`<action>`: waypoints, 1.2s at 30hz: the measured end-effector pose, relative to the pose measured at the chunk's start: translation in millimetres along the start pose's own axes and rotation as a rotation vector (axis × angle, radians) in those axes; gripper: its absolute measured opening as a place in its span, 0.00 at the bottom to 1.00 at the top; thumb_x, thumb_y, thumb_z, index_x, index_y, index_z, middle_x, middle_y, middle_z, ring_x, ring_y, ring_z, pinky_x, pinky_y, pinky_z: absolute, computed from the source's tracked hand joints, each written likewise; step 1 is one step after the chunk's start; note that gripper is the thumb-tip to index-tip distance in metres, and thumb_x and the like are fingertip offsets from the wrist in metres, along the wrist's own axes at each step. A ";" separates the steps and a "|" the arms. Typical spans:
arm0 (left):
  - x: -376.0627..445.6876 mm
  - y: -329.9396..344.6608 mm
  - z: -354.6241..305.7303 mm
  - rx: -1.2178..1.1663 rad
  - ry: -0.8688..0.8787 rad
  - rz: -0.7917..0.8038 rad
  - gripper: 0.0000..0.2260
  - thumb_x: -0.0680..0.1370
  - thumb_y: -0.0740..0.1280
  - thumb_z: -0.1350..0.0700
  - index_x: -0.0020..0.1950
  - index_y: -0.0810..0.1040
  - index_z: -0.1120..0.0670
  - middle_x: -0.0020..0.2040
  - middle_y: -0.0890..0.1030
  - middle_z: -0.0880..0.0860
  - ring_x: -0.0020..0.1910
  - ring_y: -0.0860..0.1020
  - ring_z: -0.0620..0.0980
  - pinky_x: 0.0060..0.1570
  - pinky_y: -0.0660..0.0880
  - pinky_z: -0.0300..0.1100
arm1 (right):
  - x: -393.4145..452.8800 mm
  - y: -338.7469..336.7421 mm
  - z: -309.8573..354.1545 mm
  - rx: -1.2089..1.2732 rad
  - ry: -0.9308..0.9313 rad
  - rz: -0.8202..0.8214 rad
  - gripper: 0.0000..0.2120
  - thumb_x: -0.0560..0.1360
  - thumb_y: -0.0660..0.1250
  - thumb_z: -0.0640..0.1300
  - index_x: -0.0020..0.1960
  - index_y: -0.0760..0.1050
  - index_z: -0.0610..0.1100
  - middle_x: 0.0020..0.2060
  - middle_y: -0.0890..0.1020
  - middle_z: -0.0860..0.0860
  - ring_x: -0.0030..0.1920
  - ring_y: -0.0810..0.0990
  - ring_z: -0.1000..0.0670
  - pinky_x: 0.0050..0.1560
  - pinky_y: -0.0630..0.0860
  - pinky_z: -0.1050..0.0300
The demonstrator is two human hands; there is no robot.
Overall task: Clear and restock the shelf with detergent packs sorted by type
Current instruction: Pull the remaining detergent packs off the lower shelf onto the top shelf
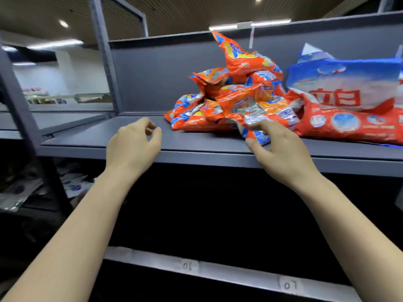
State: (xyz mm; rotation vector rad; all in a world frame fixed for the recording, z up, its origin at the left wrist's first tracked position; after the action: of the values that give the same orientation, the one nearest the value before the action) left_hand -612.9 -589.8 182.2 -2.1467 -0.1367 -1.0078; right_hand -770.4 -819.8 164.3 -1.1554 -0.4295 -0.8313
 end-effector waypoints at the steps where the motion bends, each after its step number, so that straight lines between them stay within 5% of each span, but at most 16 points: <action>1: -3.6 -5.7 10.7 0.005 -0.007 0.006 0.09 0.77 0.61 0.49 0.51 0.78 0.51 0.49 0.82 0.49 0.51 0.78 0.55 0.49 0.74 0.49 | -2.4 7.0 10.2 0.006 -0.003 0.007 0.15 0.76 0.65 0.49 0.62 0.74 0.48 0.59 0.78 0.50 0.61 0.74 0.47 0.58 0.70 0.51; 22: -41.3 -146.5 372.4 0.216 -0.085 0.195 0.10 0.80 0.59 0.47 0.54 0.76 0.49 0.47 0.81 0.45 0.44 0.77 0.49 0.42 0.69 0.43 | -65.9 269.4 324.6 0.152 -0.137 0.415 0.18 0.77 0.62 0.53 0.66 0.70 0.54 0.61 0.76 0.57 0.61 0.74 0.53 0.62 0.70 0.52; 30: -46.9 -189.1 485.3 0.302 -0.212 0.213 0.10 0.80 0.59 0.47 0.53 0.75 0.50 0.44 0.80 0.47 0.39 0.74 0.50 0.38 0.66 0.42 | -65.5 364.2 414.0 0.148 -0.228 0.570 0.18 0.77 0.61 0.55 0.66 0.68 0.55 0.53 0.74 0.60 0.57 0.74 0.54 0.59 0.71 0.54; 36: -46.0 -205.2 567.6 0.371 -0.295 0.249 0.11 0.80 0.58 0.45 0.55 0.75 0.48 0.44 0.79 0.46 0.43 0.77 0.51 0.41 0.70 0.43 | -57.6 445.7 465.4 0.121 -0.278 0.708 0.19 0.78 0.59 0.56 0.68 0.65 0.54 0.64 0.73 0.57 0.65 0.70 0.53 0.64 0.68 0.52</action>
State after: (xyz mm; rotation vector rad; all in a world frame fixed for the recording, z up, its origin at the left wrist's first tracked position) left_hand -371.3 -54.1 36.7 -1.8990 -0.1772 -0.4770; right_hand -415.8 -298.8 18.0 -1.1994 -0.2596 -0.0284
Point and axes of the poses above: each hand's wrist, its own x-axis towards the middle knuckle, its own y-axis out of the palm, z = x × y, the point moved 5 cm from there along x, towards the middle knuckle
